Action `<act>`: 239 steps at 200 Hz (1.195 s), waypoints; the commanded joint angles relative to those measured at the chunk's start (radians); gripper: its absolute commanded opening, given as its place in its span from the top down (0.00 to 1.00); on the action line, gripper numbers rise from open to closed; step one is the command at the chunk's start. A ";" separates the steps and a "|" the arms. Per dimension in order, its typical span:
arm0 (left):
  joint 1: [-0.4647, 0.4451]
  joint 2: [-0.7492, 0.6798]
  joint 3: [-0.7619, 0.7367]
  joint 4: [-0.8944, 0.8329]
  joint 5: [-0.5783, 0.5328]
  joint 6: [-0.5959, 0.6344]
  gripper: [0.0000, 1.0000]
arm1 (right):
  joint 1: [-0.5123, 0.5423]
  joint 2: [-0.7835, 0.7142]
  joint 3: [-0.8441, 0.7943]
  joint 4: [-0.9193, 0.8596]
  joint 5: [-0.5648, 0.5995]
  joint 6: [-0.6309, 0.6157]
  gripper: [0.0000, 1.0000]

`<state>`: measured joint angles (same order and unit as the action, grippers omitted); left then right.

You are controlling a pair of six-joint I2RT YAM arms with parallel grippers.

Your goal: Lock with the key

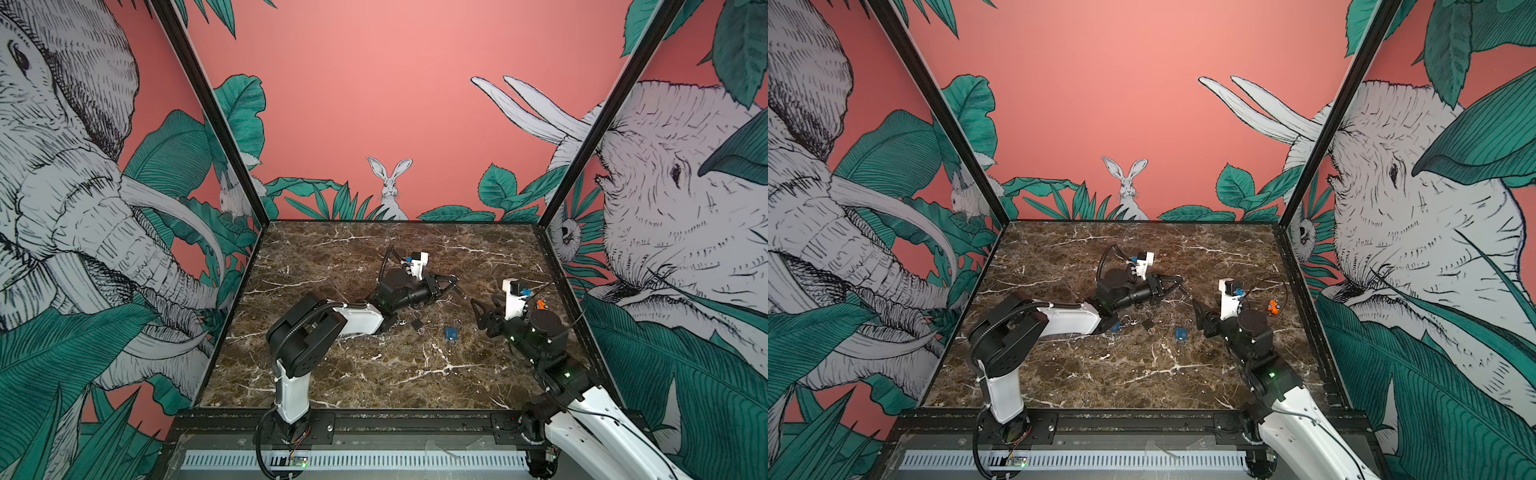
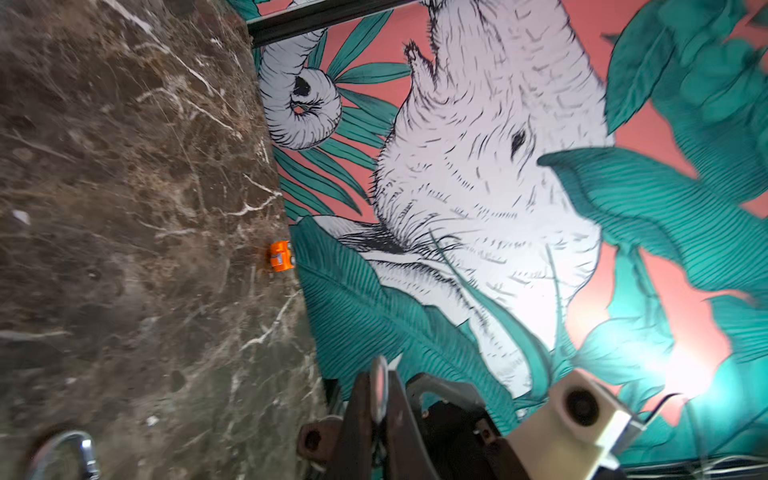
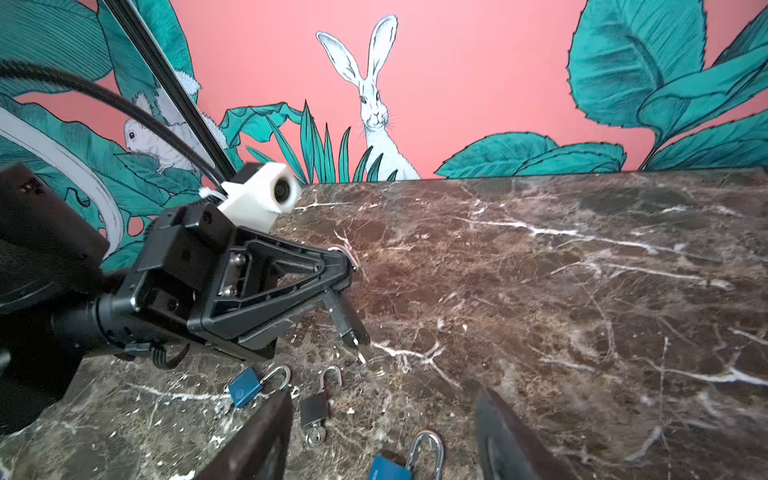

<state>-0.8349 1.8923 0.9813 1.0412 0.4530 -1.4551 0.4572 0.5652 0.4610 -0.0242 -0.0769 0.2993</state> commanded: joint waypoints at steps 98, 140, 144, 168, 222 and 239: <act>-0.020 -0.182 0.035 -0.162 0.013 -0.050 1.00 | -0.015 0.193 0.162 0.076 -0.235 -0.253 0.60; -0.020 -0.179 0.047 -0.155 0.025 -0.050 1.00 | -0.016 0.205 0.151 0.099 -0.245 -0.232 0.63; -0.020 -0.178 0.049 -0.155 0.027 -0.051 1.00 | -0.017 0.206 0.151 0.096 -0.244 -0.231 0.64; -0.020 -0.171 0.057 -0.151 0.029 -0.053 1.00 | -0.016 0.213 0.143 0.092 -0.228 -0.217 0.86; -0.020 -0.175 0.059 -0.147 0.037 -0.054 1.00 | -0.015 0.236 0.141 0.092 -0.199 -0.217 0.75; -0.020 -0.174 0.067 -0.144 0.042 -0.056 1.00 | -0.015 0.253 0.142 0.098 -0.199 -0.214 0.74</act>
<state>-0.8501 1.7485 1.0000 0.8585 0.4747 -1.5024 0.4438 0.8001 0.6102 0.0402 -0.2913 0.0795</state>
